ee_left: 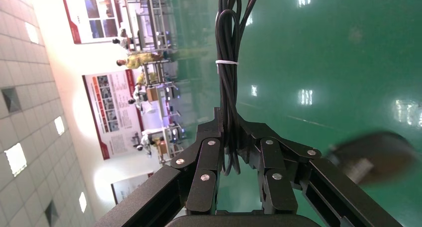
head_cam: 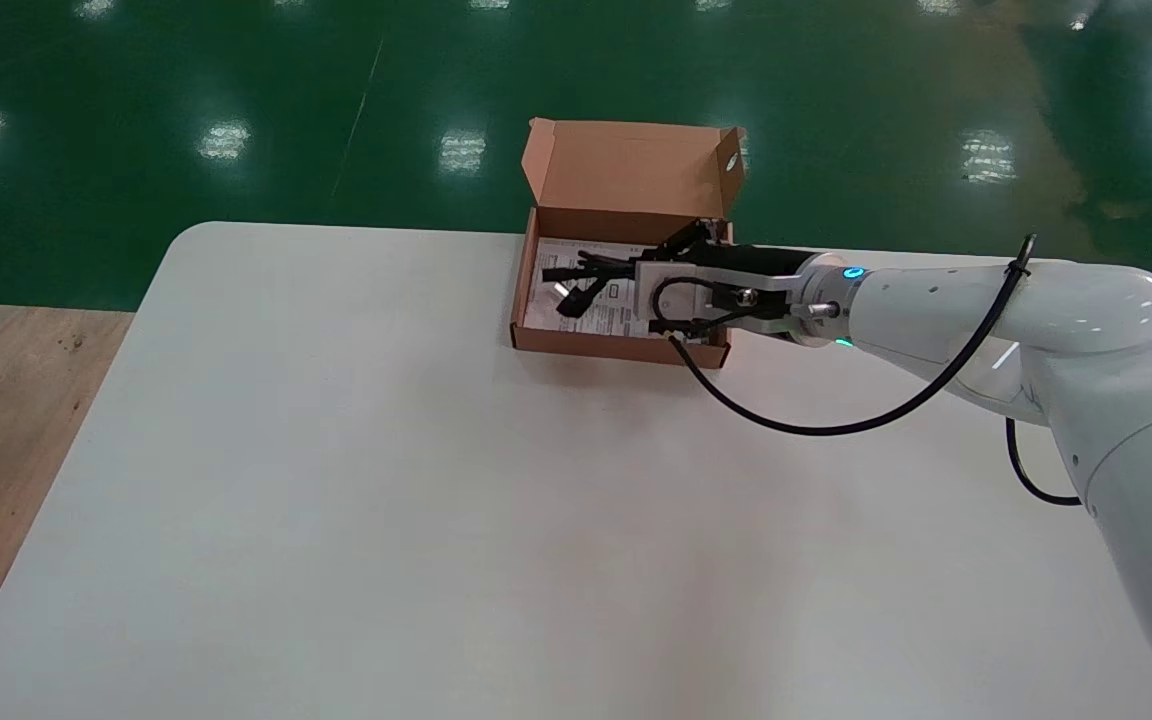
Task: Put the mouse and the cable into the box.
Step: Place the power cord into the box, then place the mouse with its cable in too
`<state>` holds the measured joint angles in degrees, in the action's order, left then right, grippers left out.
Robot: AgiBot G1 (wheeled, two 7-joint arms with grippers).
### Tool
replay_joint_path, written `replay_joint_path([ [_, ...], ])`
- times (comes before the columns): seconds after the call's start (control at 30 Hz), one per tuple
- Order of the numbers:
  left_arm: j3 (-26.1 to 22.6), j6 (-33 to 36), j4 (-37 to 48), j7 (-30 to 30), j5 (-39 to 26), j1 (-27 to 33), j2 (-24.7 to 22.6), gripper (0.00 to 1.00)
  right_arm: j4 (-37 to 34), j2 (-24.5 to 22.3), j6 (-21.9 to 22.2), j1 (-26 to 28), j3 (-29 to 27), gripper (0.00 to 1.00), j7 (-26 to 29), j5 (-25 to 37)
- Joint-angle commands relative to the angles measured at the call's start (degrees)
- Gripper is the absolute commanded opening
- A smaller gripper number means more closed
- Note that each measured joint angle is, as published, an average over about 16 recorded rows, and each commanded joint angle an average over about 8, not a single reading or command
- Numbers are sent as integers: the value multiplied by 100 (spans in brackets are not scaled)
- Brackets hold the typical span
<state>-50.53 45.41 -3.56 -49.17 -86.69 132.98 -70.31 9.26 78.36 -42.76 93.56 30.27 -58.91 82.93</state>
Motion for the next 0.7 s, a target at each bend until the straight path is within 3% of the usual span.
replay_joint_path([
  [0.03, 4, 5, 60, -53, 5, 27, -14, 0, 31, 2, -23, -21, 126, 100, 123, 45],
  [0.43, 10, 320, 286, -72, 17, -101, -87, 0, 219, -35, 136, 24, 551, 100, 483, -148],
  [0.7, 232, -236, 194, -195, 340, -711, -507, 0, -230, -299, 331, 712, 436, 100, 794, -469],
])
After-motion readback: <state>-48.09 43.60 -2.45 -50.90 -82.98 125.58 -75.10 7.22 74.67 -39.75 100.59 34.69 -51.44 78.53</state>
